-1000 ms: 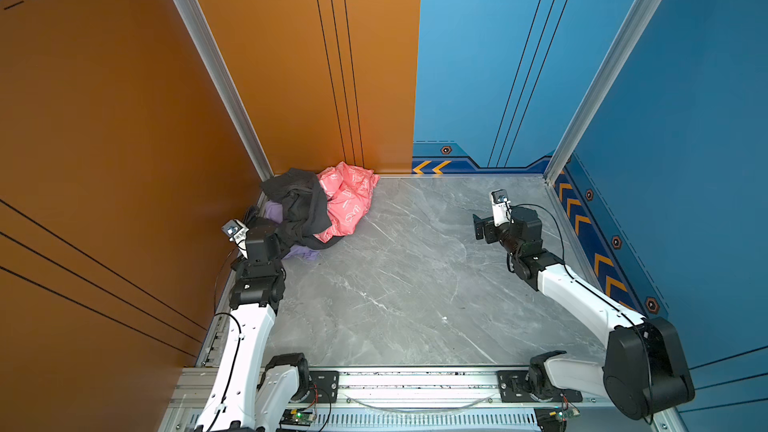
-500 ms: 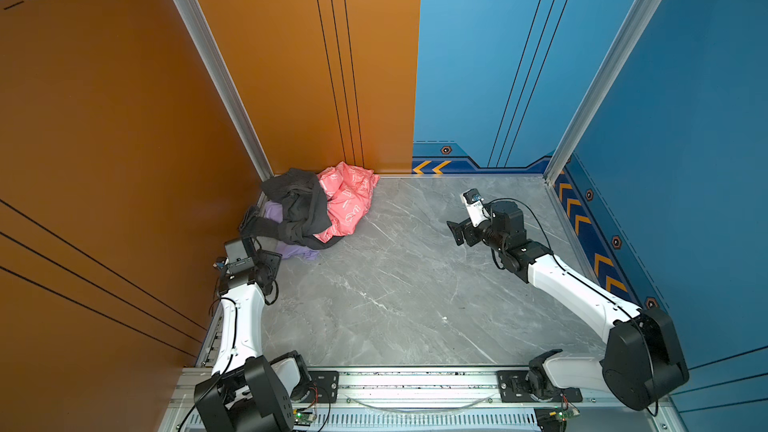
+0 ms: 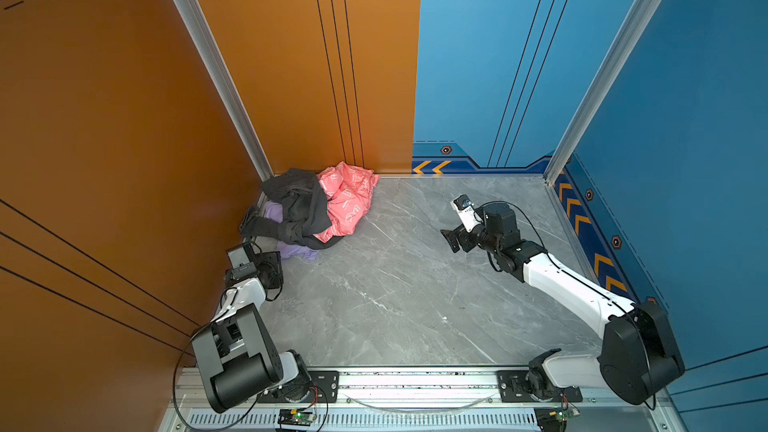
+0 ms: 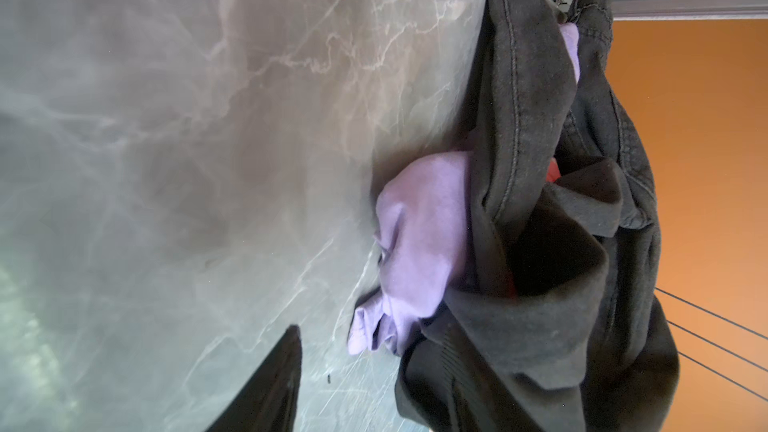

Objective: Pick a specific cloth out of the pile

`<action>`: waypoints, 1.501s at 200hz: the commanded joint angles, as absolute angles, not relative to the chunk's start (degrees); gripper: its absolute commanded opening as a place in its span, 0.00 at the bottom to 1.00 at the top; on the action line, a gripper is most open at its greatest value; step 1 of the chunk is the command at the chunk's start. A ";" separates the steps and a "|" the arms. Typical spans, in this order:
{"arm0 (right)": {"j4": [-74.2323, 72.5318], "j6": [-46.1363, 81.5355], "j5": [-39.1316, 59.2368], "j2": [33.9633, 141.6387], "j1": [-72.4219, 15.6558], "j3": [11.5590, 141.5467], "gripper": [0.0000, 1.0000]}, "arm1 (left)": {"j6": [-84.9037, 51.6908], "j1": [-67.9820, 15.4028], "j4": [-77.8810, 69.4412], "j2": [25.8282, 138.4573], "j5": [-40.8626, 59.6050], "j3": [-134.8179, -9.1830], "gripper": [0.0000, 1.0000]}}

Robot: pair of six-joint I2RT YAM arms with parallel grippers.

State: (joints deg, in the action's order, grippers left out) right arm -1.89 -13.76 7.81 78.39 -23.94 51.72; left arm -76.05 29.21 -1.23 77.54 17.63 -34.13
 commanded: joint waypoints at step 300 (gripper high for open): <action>0.35 -14.95 5.43 80.64 -28.78 56.07 1.00 | -79.98 26.39 -19.96 82.14 25.04 -41.71 0.00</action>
State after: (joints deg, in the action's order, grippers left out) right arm 0.05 -14.20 7.14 82.37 -28.10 56.10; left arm -80.86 26.63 -22.50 86.06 25.98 -38.98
